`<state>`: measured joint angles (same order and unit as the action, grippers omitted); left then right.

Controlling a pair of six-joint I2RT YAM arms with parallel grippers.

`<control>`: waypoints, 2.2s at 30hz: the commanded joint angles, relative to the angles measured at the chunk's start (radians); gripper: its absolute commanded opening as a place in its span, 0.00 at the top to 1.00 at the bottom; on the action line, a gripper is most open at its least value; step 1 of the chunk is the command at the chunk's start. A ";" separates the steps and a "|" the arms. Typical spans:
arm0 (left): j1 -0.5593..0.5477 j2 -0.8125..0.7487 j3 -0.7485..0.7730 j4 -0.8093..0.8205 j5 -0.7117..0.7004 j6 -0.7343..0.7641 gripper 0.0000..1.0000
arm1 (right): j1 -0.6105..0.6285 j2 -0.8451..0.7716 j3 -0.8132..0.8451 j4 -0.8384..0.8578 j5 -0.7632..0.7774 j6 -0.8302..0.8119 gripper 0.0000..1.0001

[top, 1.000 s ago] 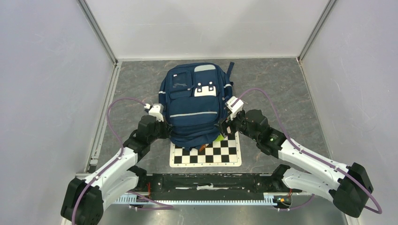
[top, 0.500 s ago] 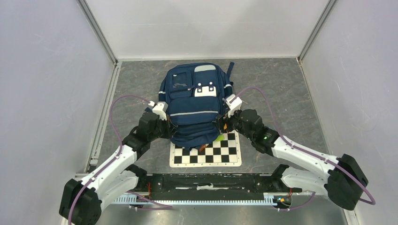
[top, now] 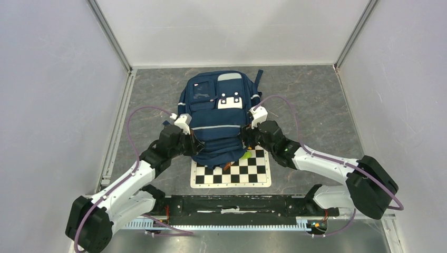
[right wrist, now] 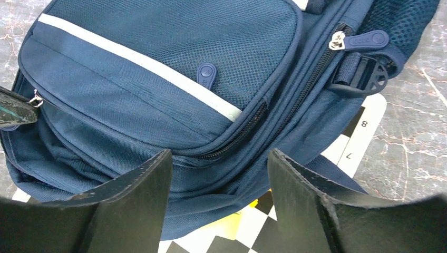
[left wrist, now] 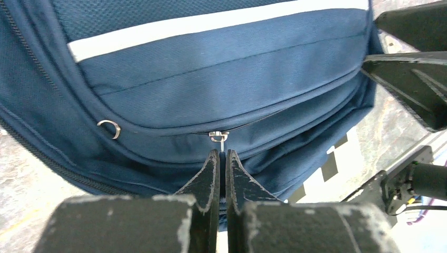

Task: Pack the student bag
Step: Zip the student bag at the center of the board.

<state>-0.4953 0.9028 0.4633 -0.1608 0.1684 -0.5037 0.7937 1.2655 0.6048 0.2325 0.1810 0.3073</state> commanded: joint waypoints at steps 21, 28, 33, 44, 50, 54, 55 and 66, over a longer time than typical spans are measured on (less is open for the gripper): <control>-0.416 0.415 0.251 0.367 -0.214 -0.361 0.98 | -0.007 0.110 0.055 0.213 -0.053 0.095 0.41; -0.433 0.393 0.241 0.354 -0.300 -0.343 0.79 | -0.007 0.029 0.057 0.155 -0.002 0.034 0.35; -0.431 0.250 0.188 0.232 -0.375 -0.291 0.40 | -0.007 -0.056 0.055 0.077 -0.002 -0.034 0.32; -0.276 -0.040 0.092 -0.001 -0.377 -0.294 0.21 | 0.083 -0.100 0.055 -0.001 -0.124 -0.186 0.29; -0.111 -0.061 0.018 0.079 -0.212 -0.358 0.20 | 0.156 0.025 0.159 -0.119 -0.016 -0.229 0.34; -0.066 -0.035 -0.032 0.180 -0.174 -0.400 0.36 | 0.162 0.056 0.165 -0.143 0.044 -0.198 0.37; -0.053 -0.023 -0.044 0.211 -0.160 -0.414 0.36 | 0.162 0.060 0.165 -0.151 0.060 -0.187 0.37; -0.007 0.039 -0.073 0.273 -0.165 -0.459 0.28 | 0.162 0.099 0.153 -0.159 0.047 -0.124 0.42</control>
<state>-0.5179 0.9249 0.3988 0.0250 0.0158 -0.9245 0.9535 1.3495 0.7292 0.0677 0.2287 0.1448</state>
